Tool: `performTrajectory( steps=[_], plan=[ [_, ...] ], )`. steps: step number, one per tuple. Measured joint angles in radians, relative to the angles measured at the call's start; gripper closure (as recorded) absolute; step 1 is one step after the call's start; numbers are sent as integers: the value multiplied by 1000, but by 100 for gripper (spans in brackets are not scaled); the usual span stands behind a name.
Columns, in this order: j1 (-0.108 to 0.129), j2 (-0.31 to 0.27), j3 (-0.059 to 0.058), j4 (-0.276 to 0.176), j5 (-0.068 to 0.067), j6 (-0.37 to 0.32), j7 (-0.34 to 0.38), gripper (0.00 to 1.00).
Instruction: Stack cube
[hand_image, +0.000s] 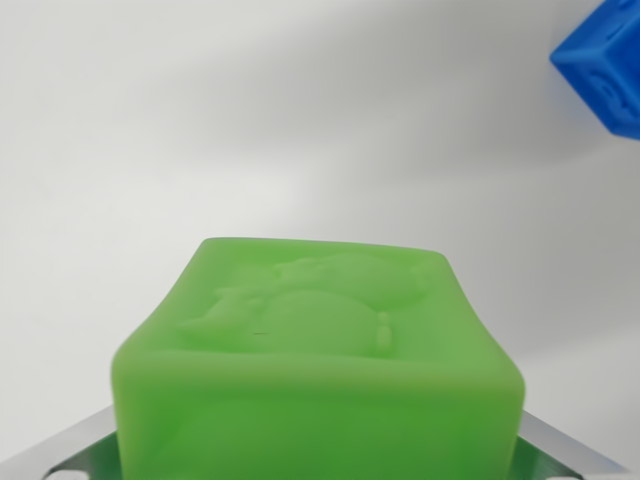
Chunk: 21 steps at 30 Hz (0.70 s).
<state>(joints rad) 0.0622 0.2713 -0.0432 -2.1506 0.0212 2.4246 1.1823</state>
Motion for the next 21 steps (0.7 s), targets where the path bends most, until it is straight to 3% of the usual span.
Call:
performTrajectory(
  steps=[21],
  plan=[
    [-67, -1, -5, 30, 0, -31, -253, 100]
  ],
)
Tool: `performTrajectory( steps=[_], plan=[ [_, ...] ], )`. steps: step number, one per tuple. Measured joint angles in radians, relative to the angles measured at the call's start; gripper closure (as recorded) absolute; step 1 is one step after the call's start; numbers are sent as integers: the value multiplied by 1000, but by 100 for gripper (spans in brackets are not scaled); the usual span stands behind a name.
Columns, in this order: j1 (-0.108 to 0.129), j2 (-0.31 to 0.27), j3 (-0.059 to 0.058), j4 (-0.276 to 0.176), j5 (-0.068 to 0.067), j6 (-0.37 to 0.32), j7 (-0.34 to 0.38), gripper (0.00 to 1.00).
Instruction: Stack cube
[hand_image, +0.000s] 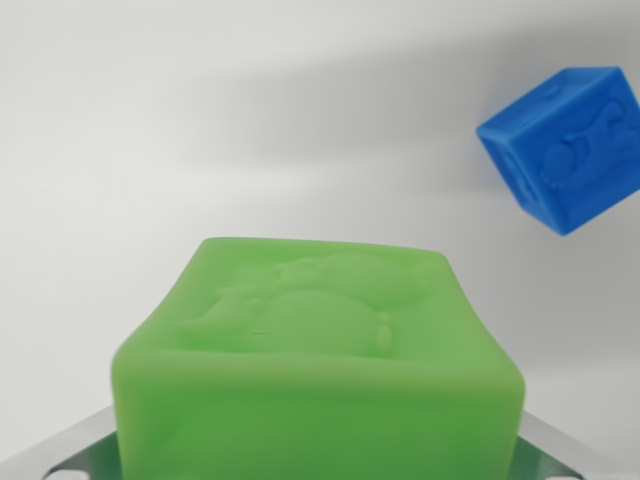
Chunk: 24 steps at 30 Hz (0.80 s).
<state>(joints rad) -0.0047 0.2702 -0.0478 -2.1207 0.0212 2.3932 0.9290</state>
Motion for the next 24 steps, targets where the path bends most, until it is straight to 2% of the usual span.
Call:
performTrajectory(
  steps=[24],
  plan=[
    [-76, 6, -3, 48, 0, -41, -290, 100]
  ],
)
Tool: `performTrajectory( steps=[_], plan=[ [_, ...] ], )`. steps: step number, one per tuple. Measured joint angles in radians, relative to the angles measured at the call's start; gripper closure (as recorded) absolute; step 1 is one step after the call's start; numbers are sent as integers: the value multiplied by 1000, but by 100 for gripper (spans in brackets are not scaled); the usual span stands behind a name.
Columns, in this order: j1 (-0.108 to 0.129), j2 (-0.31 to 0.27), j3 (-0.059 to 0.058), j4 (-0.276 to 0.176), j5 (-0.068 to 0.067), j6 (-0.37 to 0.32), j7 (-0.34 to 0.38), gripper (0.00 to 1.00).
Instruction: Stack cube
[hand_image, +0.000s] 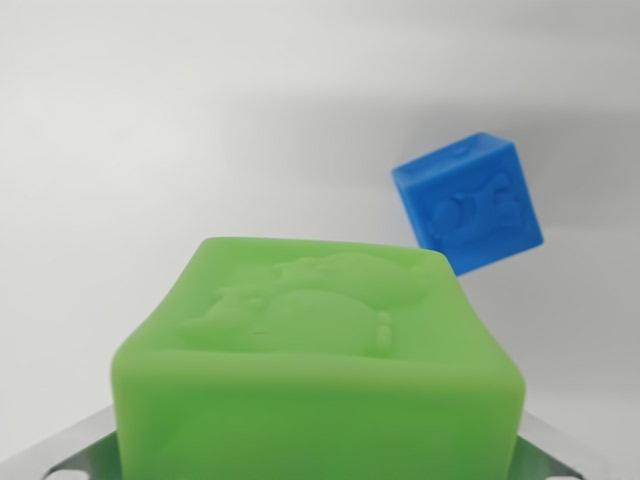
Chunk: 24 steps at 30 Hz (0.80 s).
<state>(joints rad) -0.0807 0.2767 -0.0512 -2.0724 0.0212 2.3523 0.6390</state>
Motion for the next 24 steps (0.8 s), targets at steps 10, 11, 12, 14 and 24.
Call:
performTrajectory(
  steps=[10, 11, 12, 14, 24],
  plan=[
    [-30, 7, -1, 24, 0, -17, -114, 100],
    [-33, 8, -1, 27, 0, -19, -127, 100],
    [-36, 9, -2, 30, 0, -21, -138, 100],
    [-42, 10, -2, 35, 0, -25, -163, 100],
    [-70, 20, -3, 62, 0, -42, -274, 100]
  ],
)
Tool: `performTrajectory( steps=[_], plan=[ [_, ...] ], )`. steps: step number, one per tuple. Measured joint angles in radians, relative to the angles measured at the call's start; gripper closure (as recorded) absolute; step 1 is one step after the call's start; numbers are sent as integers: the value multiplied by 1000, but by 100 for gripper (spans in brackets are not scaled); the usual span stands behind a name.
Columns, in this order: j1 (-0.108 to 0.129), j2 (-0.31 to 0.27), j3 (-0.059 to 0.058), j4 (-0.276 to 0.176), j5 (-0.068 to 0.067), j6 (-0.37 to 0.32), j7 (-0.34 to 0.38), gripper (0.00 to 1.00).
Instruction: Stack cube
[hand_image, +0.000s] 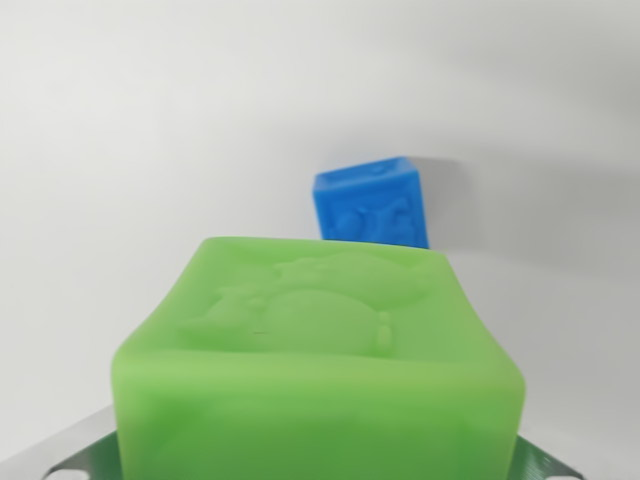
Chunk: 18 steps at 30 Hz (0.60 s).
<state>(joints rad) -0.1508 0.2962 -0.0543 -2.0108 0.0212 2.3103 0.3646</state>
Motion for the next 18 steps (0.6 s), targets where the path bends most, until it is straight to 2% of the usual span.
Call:
performTrajectory(
  steps=[13, 18],
  plan=[
    [-35, 15, -1, 38, 0, -24, -137, 100],
    [-39, 33, -1, 39, 0, -11, -149, 100]
  ],
)
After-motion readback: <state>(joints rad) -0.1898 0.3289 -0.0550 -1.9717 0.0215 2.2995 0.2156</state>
